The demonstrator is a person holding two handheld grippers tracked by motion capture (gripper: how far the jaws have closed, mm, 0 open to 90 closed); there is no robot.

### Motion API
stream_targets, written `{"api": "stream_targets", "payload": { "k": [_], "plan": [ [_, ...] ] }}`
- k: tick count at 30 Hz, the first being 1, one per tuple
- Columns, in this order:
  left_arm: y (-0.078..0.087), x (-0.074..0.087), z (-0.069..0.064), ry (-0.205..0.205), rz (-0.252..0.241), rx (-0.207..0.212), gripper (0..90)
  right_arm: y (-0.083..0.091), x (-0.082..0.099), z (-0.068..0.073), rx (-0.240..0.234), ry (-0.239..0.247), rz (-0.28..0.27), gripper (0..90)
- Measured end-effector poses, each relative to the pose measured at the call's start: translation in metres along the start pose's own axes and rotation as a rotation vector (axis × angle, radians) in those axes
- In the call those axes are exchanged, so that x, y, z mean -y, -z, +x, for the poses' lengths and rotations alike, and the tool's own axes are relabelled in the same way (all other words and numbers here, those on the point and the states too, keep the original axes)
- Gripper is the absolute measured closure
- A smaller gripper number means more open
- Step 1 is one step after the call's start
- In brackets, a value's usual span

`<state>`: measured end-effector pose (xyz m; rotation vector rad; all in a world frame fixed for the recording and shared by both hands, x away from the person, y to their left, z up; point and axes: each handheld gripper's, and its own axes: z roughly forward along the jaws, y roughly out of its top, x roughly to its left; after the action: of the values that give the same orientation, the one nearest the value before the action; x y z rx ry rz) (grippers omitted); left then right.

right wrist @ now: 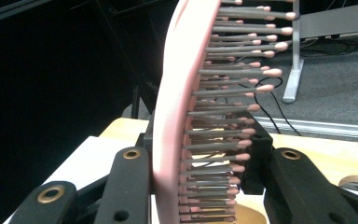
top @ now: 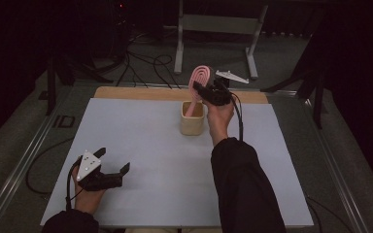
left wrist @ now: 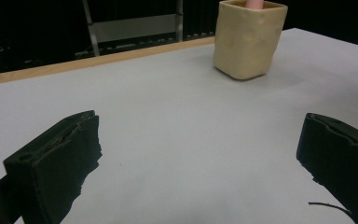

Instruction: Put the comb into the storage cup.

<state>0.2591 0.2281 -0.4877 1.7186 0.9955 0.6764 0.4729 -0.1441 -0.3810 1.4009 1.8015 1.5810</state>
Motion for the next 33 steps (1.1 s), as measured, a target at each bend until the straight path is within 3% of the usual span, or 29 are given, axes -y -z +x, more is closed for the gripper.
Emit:
{"api": "stream_targets", "payload": {
  "k": [33],
  "plan": [
    [-0.001, 0.001, -0.001, -0.001, 0.004, 0.003, 0.2, -0.008, 0.016, -0.002, 0.015, -0.001, 0.027, 63.1]
  ]
}}
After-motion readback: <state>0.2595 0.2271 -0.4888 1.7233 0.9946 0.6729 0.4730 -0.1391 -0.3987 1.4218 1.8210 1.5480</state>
